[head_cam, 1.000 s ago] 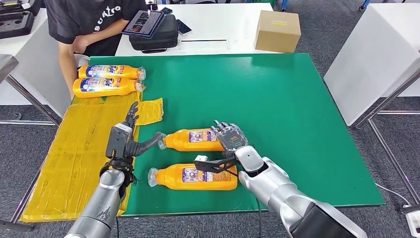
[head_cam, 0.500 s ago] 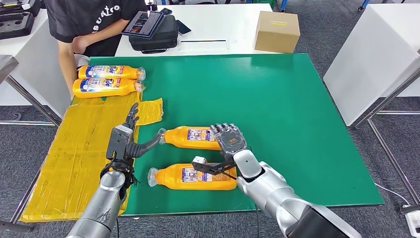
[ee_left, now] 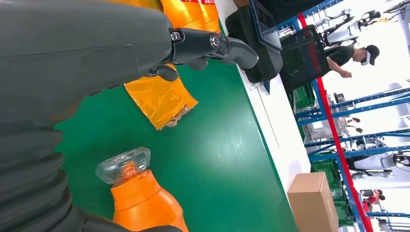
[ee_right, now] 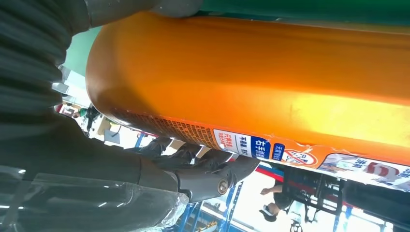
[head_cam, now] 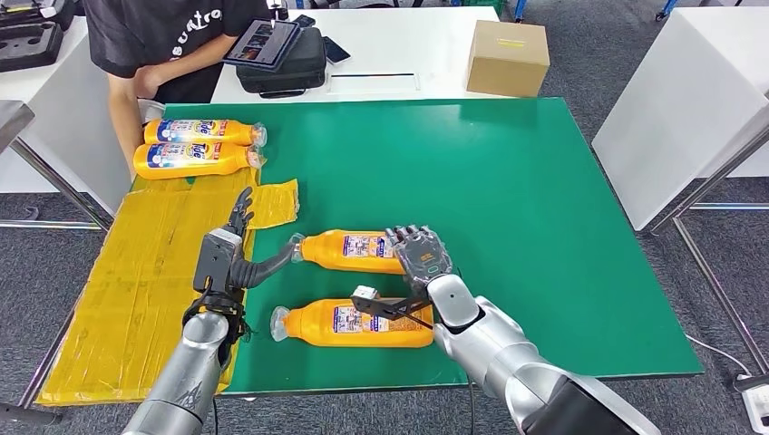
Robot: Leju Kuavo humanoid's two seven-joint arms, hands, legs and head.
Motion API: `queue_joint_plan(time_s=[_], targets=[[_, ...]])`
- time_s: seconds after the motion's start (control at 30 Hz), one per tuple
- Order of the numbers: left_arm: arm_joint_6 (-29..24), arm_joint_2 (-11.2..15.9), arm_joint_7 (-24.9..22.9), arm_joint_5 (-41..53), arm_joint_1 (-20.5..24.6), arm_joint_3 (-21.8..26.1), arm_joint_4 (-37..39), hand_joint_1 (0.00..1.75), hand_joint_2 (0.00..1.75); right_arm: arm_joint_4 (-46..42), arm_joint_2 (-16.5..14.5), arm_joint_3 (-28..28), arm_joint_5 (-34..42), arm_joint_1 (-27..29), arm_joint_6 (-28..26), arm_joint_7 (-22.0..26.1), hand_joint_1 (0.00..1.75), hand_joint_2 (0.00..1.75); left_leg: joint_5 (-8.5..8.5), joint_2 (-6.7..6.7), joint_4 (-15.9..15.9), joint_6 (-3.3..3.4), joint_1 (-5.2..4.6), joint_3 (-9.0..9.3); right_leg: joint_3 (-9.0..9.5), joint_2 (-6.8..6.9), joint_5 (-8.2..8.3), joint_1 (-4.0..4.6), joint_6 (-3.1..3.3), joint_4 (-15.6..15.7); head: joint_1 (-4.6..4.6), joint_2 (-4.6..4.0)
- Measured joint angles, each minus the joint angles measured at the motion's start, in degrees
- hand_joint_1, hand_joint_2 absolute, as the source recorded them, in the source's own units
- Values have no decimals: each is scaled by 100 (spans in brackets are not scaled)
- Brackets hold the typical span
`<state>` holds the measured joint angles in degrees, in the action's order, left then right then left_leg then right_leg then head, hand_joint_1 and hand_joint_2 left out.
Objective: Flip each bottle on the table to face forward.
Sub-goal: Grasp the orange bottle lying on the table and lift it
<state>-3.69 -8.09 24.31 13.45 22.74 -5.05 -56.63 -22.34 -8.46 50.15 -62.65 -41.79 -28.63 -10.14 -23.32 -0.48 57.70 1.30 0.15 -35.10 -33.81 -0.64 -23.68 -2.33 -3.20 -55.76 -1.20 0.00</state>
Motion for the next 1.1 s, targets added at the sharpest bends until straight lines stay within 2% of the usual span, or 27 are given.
queue_joint_plan(time_s=[0.17, 0.27, 0.53, 0.73, 0.97, 1.03, 1.1], targets=[[-61, 2, -28, -18, -38, 1, -30, 0, 175, -179, 2, -346, 435, 148, -500, 570, 175, 175, 1, -2, 0, 0, 0, -8, -3, 1, 0, 1, 0, -2, -1, 1], [-92, 2, -71, -18, -146, 2, -146, 0, 175, -802, 42, -733, 782, 381, -635, 945, 175, 175, 0, -3, 0, 0, 0, -12, -7, 2, -1, 0, 0, -1, -1, 1], [-110, 7, -131, 4, -403, 4, -464, 0, 175, -3142, 393, -1596, 724, 1262, -673, 987, 175, 175, -2, -10, 0, 1, -2, -23, -14, 8, -3, -1, 2, 2, 1, 1], [-103, 7, -149, 26, -487, 4, -599, 0, 175, -4302, 555, -1923, 889, 1758, -806, 1226, 175, 175, -2, -9, 0, 1, -1, -23, -15, 7, -2, 0, 1, 2, 0, 1], [-67, 1, -161, -3, -482, -1, -714, 0, 175, -4406, 490, -2202, 1522, 1827, -970, 1592, 175, 175, -1, -8, 0, 0, 0, -23, -14, 7, -2, 1, 2, 0, -1, 1], [41, 0, -214, -110, -472, -21, -750, 0, 175, -4301, 403, -2280, 1888, 1798, -850, 1862, 175, 175, 0, -8, 0, 0, 0, -23, -14, 6, -2, 1, 1, 0, -1, 1], [313, 0, -317, -350, -457, -70, -805, 0, 175, -4149, 284, -2358, 2572, 1742, -473, 2360, 175, 175, 0, -7, 0, 0, 0, -23, -14, 6, -2, 0, 1, 0, 0, 2]])
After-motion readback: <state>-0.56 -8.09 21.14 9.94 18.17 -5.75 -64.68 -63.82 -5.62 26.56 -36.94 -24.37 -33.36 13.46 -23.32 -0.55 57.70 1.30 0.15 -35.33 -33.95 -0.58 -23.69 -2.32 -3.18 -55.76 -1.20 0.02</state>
